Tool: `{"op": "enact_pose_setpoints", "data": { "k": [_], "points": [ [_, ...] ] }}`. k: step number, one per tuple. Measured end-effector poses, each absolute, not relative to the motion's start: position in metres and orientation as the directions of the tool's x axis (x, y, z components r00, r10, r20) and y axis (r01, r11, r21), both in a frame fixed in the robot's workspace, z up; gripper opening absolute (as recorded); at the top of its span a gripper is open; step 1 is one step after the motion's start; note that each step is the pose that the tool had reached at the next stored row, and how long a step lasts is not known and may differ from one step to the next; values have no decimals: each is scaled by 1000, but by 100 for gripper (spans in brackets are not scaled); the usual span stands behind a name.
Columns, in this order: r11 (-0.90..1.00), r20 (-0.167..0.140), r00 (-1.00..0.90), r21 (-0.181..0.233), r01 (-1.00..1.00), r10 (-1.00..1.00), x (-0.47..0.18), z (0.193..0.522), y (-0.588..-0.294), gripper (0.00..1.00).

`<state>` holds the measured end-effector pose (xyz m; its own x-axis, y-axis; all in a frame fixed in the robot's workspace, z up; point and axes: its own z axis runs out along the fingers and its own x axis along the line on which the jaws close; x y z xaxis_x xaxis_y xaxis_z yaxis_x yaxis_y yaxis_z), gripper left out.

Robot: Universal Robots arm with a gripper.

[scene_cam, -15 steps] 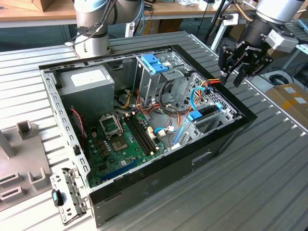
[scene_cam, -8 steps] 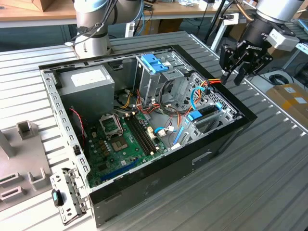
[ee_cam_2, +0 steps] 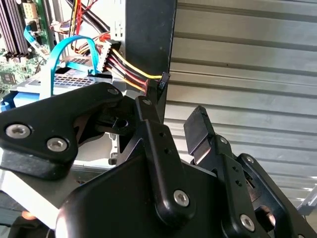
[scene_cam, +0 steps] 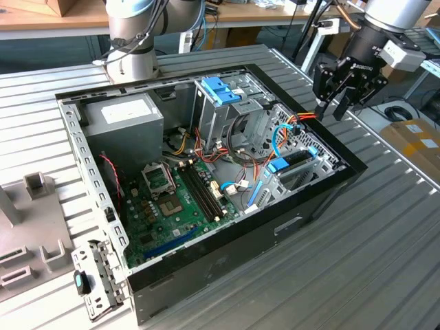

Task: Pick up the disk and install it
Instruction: 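Insert the first disk wire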

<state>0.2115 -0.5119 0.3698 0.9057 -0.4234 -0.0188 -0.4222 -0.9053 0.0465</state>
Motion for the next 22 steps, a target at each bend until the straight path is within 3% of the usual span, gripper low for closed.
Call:
{"op": "enact_pose_setpoints", "data": {
  "k": [9,22],
  "points": [
    [-928,-18,929,47,-369,-370,211,369,-499,50],
    [-930,-18,930,47,-366,-367,205,369,-504,50]
  ]
}}
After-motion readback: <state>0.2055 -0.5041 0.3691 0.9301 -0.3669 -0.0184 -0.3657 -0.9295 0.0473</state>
